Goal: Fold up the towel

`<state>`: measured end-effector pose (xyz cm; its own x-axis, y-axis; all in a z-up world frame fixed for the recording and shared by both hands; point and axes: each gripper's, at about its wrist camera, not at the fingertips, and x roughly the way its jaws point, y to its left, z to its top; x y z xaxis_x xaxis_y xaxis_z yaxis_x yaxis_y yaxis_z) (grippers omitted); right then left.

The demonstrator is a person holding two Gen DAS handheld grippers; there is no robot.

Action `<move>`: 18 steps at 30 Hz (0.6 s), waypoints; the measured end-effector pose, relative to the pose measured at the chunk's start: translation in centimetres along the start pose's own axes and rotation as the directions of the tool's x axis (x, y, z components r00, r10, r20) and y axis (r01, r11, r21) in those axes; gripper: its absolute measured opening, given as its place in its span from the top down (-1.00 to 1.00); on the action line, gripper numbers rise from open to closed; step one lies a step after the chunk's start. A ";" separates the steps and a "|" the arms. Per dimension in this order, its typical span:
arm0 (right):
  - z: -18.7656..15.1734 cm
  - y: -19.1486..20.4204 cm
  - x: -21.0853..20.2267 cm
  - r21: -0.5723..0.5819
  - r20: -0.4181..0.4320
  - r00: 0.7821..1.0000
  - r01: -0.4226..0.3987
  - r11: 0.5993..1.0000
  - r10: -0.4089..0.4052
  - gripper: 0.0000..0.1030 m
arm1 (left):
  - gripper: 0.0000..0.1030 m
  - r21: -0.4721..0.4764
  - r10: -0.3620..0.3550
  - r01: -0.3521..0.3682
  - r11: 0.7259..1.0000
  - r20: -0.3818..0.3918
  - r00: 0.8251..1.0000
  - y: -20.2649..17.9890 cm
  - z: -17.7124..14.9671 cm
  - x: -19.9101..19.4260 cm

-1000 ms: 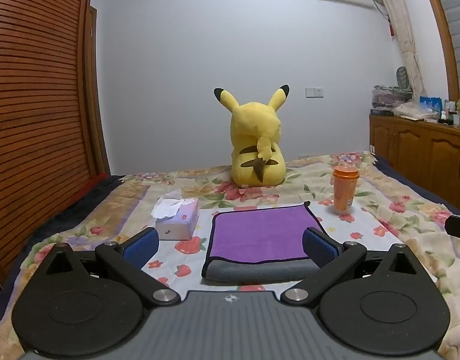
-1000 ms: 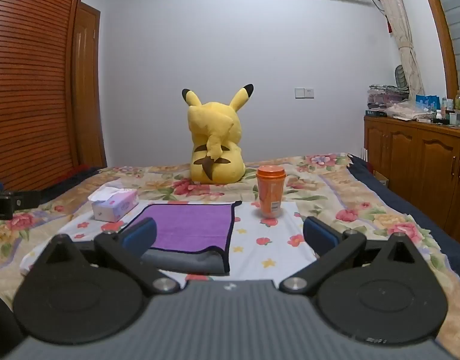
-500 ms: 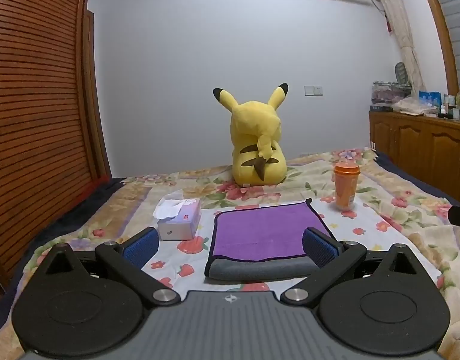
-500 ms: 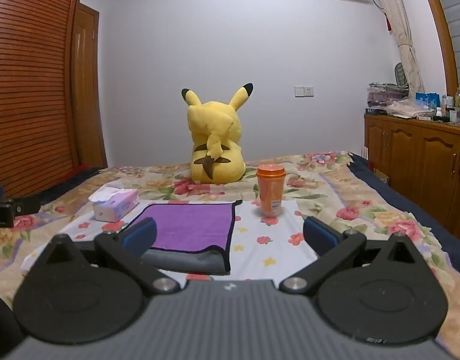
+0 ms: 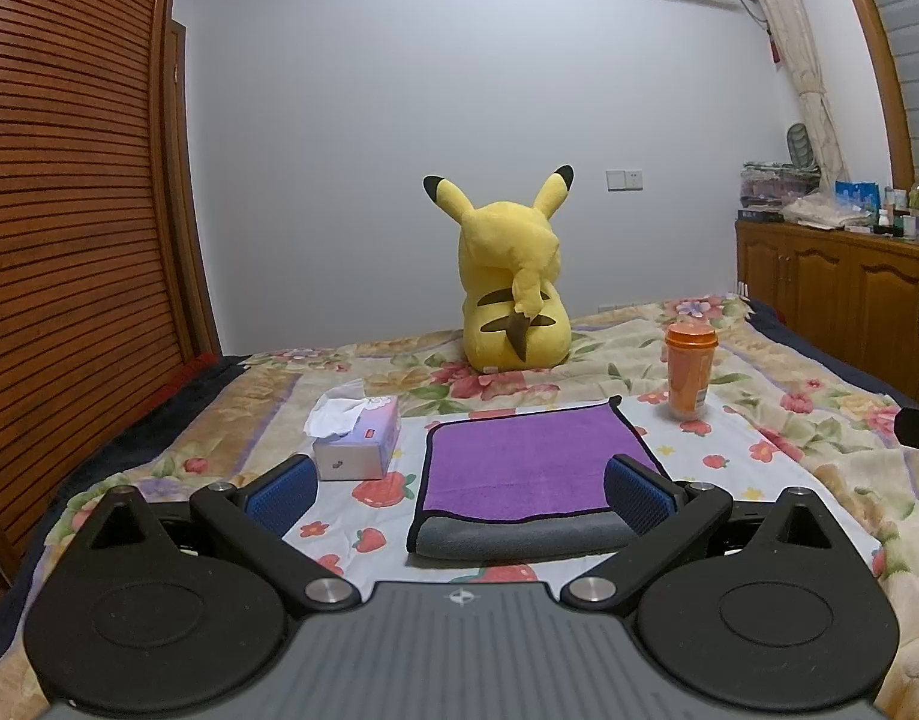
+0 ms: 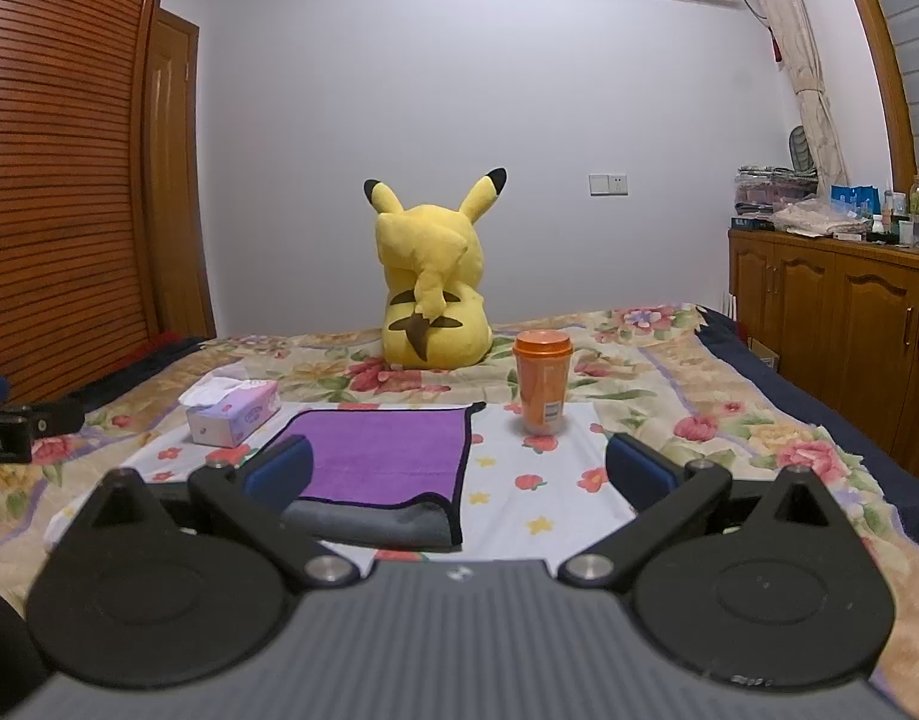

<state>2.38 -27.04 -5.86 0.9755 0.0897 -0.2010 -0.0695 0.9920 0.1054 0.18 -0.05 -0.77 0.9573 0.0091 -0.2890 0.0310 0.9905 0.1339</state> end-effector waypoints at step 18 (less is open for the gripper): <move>-0.1 0.0 0.0 -0.002 0.000 1.000 -0.001 1.000 0.001 -1.00 | -1.00 -0.001 0.000 0.000 1.000 -0.001 1.000 0.0 -0.1 0.1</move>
<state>2.35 -27.06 -5.96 0.9755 0.0905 -0.2006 -0.0708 0.9921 0.1032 0.22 0.00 -0.90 0.9570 0.0095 -0.2901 0.0304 0.9907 0.1329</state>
